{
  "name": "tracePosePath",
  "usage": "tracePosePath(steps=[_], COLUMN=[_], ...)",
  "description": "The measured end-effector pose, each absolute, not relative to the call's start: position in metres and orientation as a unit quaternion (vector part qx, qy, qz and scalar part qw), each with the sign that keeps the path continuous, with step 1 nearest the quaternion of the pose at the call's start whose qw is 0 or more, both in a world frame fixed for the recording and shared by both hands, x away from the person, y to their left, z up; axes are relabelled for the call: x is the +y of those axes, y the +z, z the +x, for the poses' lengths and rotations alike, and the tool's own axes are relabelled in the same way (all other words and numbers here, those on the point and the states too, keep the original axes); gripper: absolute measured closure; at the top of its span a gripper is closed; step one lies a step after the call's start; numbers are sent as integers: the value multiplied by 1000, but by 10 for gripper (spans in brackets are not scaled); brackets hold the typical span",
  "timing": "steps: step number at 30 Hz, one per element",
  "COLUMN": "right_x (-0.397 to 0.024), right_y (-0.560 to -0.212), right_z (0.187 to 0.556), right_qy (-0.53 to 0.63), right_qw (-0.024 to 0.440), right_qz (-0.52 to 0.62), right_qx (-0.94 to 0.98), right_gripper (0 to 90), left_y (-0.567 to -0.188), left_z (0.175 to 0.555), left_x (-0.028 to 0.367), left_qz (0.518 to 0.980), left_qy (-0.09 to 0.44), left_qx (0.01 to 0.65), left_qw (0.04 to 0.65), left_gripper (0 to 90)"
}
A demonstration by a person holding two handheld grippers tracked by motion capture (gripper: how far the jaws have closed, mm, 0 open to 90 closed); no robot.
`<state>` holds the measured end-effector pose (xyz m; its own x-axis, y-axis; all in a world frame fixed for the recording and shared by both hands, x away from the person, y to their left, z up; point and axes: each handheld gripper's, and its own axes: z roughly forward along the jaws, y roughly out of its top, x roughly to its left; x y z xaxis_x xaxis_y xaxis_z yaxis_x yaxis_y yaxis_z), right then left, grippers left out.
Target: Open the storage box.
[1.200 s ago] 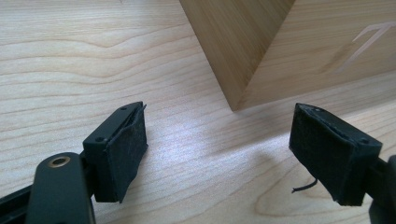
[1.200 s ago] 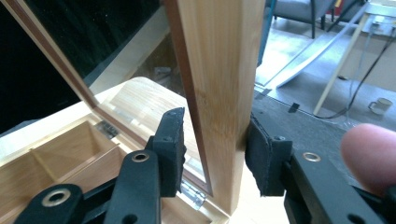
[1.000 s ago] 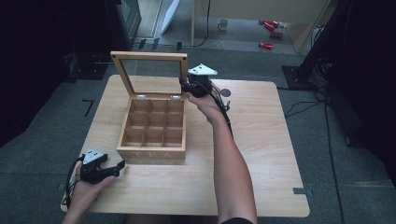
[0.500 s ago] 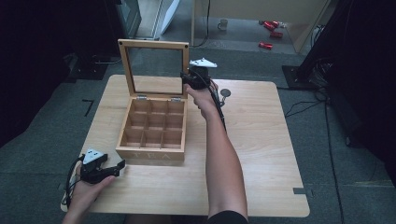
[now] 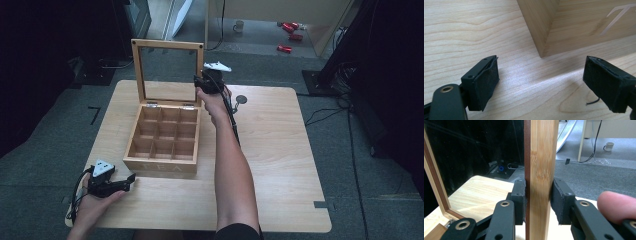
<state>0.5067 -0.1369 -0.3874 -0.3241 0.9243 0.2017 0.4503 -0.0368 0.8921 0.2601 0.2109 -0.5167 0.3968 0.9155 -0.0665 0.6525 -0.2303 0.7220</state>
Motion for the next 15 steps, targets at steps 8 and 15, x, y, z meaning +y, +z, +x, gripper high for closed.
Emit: tracePosePath(steps=[8, 15], right_x=[-137, -134], right_y=[-388, -387], right_z=[508, 503], right_qy=[491, 476], right_qw=[242, 244], right_qz=[532, 540], right_qx=[647, 650], right_gripper=[662, 480], left_y=[-517, -517], left_z=[260, 260], left_x=[208, 208], left_qz=[767, 767], left_qy=[197, 198], left_qx=[510, 510], left_qw=[336, 335], left_gripper=[133, 134])
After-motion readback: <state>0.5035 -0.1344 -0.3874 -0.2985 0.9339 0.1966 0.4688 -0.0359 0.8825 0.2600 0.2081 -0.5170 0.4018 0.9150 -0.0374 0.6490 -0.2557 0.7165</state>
